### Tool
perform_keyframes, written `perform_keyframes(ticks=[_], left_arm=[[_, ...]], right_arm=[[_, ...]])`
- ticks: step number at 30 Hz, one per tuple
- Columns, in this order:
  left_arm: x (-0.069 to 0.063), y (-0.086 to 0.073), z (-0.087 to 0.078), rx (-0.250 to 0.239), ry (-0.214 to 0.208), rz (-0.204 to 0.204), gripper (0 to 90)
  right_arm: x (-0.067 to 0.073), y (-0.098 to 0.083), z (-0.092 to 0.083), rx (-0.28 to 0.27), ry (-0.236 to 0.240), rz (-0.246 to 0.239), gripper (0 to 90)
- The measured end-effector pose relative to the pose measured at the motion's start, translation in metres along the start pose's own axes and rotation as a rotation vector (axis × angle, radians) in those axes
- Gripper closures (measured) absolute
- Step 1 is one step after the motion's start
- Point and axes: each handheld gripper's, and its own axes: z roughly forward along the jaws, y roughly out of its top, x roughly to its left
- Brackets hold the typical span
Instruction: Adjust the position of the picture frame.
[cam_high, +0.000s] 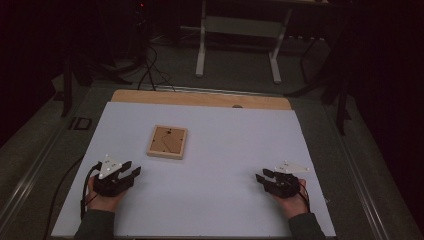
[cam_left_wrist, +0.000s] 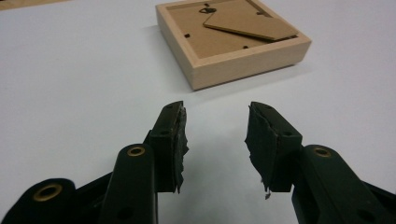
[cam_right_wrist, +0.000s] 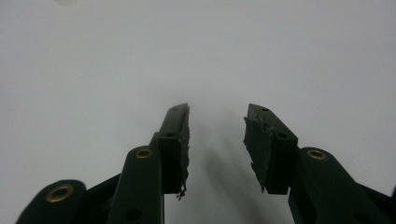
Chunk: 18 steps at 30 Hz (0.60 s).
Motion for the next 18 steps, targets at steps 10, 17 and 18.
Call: perform_keyframes(ticks=[10, 17, 18], left_arm=[[0.0036, -0.0006, 0.0003, 0.014, -0.027, -0.01, 59.8], [0.004, -0.0001, 0.001, 0.029, -0.06, -0.008, 74.8], [0.0043, 0.0, 0.0018, 0.048, -0.078, 0.005, 79.4]], right_arm=[[0.0002, 0.0005, -0.0005, -0.005, 0.016, 0.007, 57.8], [0.0003, 0.0005, -0.0006, -0.004, 0.029, 0.003, 57.7], [0.0004, 0.0003, -0.0004, -0.004, 0.029, 0.006, 57.7]])
